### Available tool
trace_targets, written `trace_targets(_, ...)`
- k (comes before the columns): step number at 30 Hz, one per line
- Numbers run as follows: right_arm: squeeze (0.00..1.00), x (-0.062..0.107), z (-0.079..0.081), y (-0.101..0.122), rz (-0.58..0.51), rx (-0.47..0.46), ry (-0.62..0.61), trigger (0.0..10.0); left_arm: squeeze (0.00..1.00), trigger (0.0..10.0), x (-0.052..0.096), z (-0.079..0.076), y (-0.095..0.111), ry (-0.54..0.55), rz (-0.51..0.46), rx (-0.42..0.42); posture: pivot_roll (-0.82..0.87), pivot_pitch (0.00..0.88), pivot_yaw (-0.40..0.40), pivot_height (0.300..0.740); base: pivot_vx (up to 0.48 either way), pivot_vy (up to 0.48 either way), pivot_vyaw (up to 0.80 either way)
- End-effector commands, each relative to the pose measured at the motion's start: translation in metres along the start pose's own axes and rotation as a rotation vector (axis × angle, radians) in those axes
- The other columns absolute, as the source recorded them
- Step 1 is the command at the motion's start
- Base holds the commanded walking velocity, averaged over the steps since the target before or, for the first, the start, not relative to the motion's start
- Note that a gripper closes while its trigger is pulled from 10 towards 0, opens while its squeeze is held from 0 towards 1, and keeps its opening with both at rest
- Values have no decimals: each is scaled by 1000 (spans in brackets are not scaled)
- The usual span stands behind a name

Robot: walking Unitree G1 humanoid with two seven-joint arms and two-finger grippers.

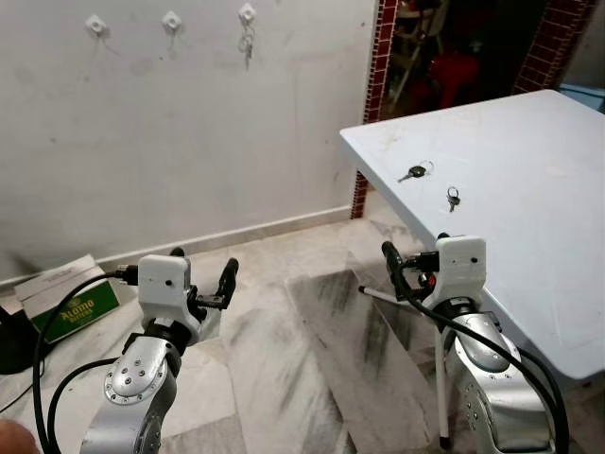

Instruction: Hang keys on a hook

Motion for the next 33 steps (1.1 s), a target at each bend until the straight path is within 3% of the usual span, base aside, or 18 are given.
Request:
trace_targets(1, 0, -1, -1, 2, -5, 4, 1, 10000, 0, 10000, -3, 3, 0, 19, 10, -2, 96, 0, 36, 740, 0, 0, -800)
trace_targets(33, 0, -3, 0, 3, -5, 5, 4, 10000, 0, 10000, -9, 10, 1, 51, 23, -9, 94, 0, 39, 740, 0, 0, -800)
Point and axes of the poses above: a point about 5 cm out from each wrist's last joint towards the gripper, its own x axis pointing back from the gripper into the wrist, its own y axis along the axis of the wrist's last joint, z = x × y, the point moved 1 cm from there along -x, pointing out of the wrist towards the gripper, and after that the axes turned 11 degrees about x, right-handed, at the moved point
